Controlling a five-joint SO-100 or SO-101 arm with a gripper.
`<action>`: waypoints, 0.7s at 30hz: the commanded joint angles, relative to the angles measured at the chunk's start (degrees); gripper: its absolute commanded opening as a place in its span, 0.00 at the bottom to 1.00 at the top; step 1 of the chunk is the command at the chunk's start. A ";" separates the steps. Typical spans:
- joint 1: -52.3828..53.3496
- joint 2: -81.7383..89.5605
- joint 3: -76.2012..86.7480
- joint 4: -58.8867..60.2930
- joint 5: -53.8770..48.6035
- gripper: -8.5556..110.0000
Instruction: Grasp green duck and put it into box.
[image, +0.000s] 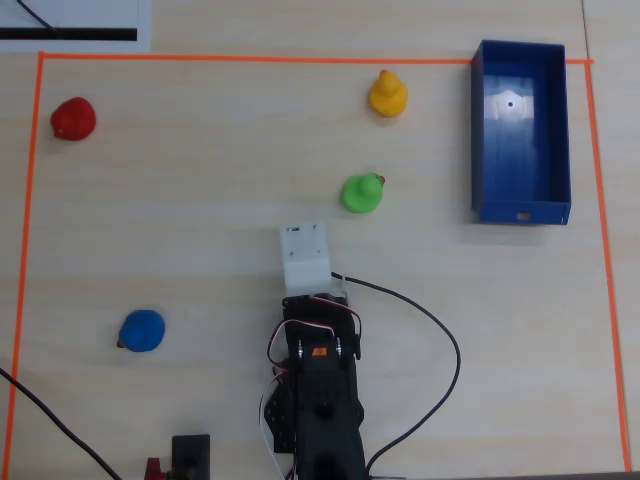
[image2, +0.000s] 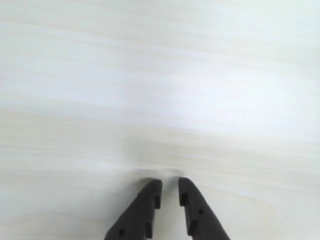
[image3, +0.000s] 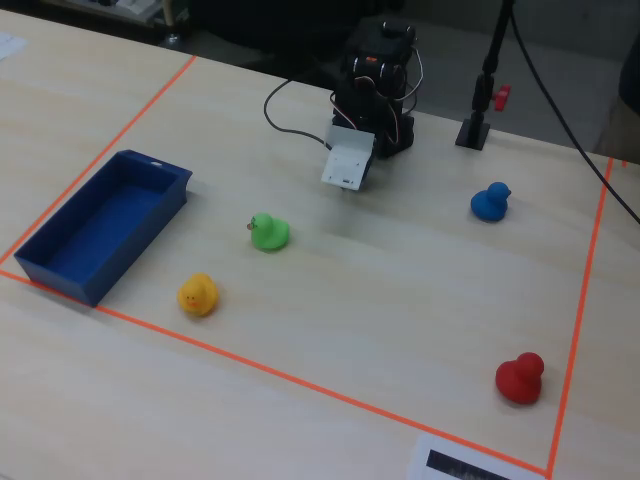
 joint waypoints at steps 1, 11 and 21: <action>-0.18 -0.44 -0.18 1.49 0.18 0.08; -0.18 -0.44 -0.18 1.49 0.18 0.10; -1.05 -3.52 -1.85 -3.96 0.18 0.07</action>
